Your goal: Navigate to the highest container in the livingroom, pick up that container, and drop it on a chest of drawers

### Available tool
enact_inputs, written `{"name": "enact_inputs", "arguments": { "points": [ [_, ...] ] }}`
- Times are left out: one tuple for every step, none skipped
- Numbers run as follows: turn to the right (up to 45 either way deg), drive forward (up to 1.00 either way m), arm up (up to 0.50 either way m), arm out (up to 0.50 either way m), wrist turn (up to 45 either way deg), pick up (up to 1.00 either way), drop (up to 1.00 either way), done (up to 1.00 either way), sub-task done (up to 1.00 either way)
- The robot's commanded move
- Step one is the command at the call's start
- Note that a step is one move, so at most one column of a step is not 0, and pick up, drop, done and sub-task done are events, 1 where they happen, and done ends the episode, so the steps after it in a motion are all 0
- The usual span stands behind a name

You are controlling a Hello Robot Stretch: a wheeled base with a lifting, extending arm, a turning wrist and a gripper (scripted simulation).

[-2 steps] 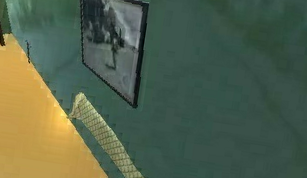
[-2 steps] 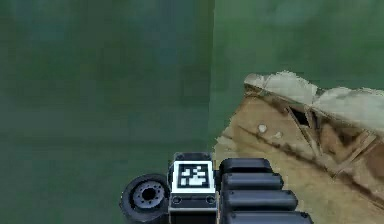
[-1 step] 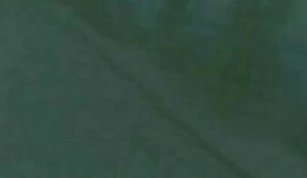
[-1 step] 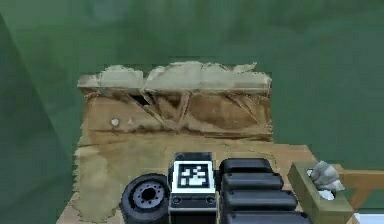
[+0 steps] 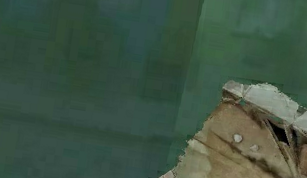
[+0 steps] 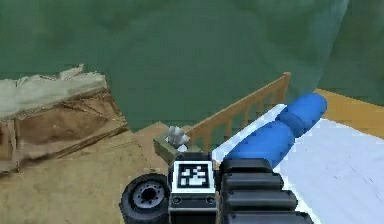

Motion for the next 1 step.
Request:
{"name": "enact_inputs", "arguments": {
  "points": [
    [6.0,0.0,0.0,0.0,0.0,0.0,0.0,0.0,0.0]
  ]
}}
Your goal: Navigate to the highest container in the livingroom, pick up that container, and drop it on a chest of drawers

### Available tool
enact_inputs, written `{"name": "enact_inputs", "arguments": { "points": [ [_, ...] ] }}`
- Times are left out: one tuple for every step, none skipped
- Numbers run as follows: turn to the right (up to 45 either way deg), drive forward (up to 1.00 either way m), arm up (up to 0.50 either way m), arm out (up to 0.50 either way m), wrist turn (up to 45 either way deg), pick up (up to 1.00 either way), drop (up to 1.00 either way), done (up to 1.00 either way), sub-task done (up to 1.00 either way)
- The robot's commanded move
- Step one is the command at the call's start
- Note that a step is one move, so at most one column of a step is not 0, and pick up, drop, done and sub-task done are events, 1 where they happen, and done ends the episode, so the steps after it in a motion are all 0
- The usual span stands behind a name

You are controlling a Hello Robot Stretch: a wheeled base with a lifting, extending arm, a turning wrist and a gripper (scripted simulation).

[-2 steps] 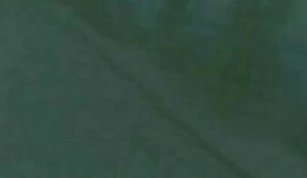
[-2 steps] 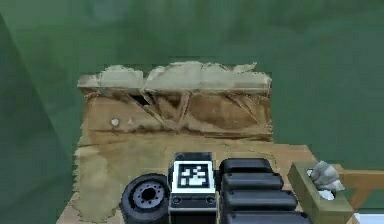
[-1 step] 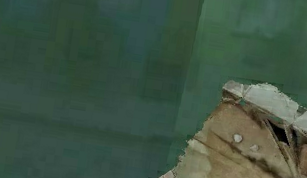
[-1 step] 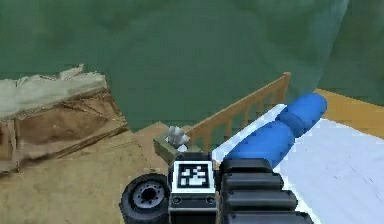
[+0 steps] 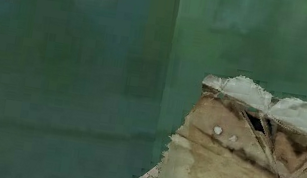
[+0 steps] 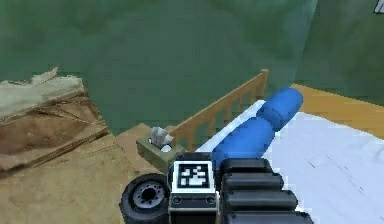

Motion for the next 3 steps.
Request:
{"name": "enact_inputs", "arguments": {
  "points": [
    [0.0,0.0,0.0,0.2,0.0,0.0,0.0,0.0,0.0],
    [0.0,0.0,0.0,0.0,39.0,0.0,0.0,0.0,0.0],
    [0.0,0.0,-0.26,0.0,0.0,0.0,0.0,0.0,0.0]
  ]
}}
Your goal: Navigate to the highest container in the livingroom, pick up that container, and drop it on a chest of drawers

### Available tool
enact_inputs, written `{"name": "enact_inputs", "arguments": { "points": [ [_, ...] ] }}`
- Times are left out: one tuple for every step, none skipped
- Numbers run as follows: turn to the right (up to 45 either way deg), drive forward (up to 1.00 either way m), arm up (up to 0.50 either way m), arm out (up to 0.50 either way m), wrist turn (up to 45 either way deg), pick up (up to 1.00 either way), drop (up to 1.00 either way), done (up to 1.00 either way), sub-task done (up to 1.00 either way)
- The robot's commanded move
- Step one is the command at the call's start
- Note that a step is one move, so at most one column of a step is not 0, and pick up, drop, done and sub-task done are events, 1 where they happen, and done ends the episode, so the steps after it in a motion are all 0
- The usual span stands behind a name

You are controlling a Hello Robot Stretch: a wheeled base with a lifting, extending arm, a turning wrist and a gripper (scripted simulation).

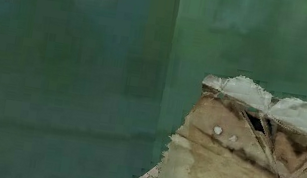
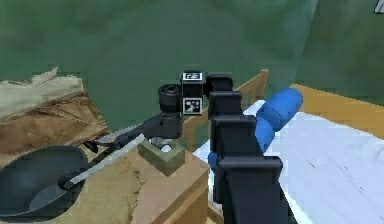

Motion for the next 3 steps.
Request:
{"name": "enact_inputs", "arguments": {
  "points": [
    [0.0,0.0,0.0,0.0,0.0,0.0,1.0,0.0,0.0],
    [0.0,0.0,0.0,-0.1,0.0,0.0,0.0,0.0,0.0],
    [0.0,0.0,0.0,0.0,0.0,0.0,0.0,1.0,0.0]
  ]
}}
